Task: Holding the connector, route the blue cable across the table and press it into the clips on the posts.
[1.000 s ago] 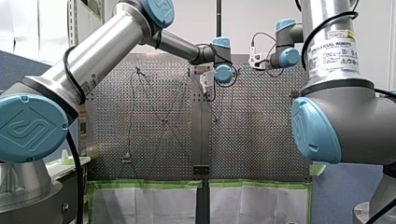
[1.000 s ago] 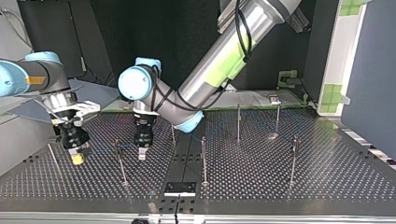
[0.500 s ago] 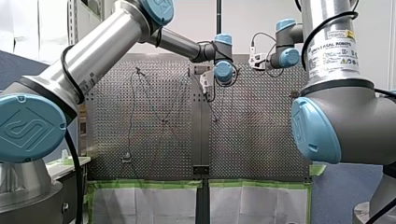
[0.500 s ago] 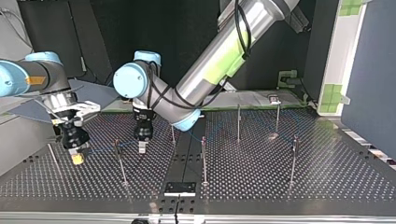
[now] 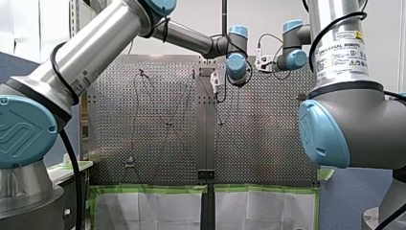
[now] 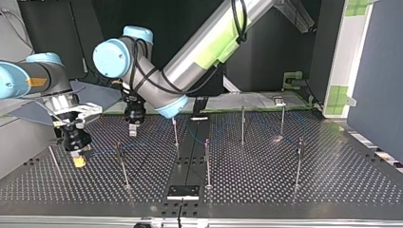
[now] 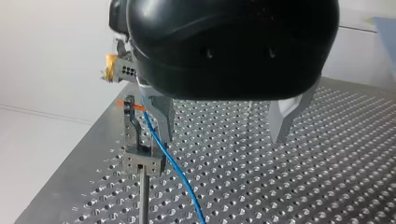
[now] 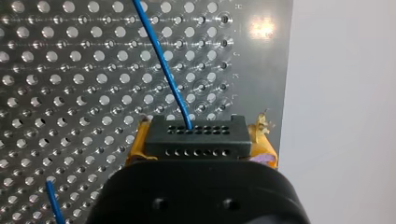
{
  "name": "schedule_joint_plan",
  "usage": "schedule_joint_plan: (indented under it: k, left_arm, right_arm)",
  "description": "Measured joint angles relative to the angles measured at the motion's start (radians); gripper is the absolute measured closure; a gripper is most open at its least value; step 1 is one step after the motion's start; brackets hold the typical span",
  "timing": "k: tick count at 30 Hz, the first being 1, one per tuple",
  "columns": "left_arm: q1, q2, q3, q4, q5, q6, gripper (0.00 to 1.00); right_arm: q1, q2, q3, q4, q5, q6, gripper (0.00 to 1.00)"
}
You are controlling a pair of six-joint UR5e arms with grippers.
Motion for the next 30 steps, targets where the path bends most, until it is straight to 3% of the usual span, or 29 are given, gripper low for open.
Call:
schedule_joint_plan:
  k: [6,13,19,26,30]
  left_arm:
    - [-0.007,0.040,-0.040,0.014,-0.005,0.014,0.00]
    - [-0.015,0.102,-0.102,0.074,-0.012,0.018,0.00]
    - [-0.014,0.157,-0.157,0.129,-0.050,0.013,0.00]
    - [0.000,0.220,-0.220,0.193,-0.106,-0.029,0.00]
    - [-0.002,0.251,-0.251,0.223,-0.117,-0.058,0.00]
  right_arm:
    - [0.001,0.001,0.000,0.000,0.000,0.000,1.00]
    - [0.002,0.001,0.000,0.001,0.000,0.001,1.00]
    - [0.007,0.001,0.000,0.001,0.001,0.000,1.00]
    - [0.015,0.001,0.001,0.002,0.004,-0.004,1.00]
    - [0.020,0.001,0.001,0.004,0.007,-0.005,1.00]
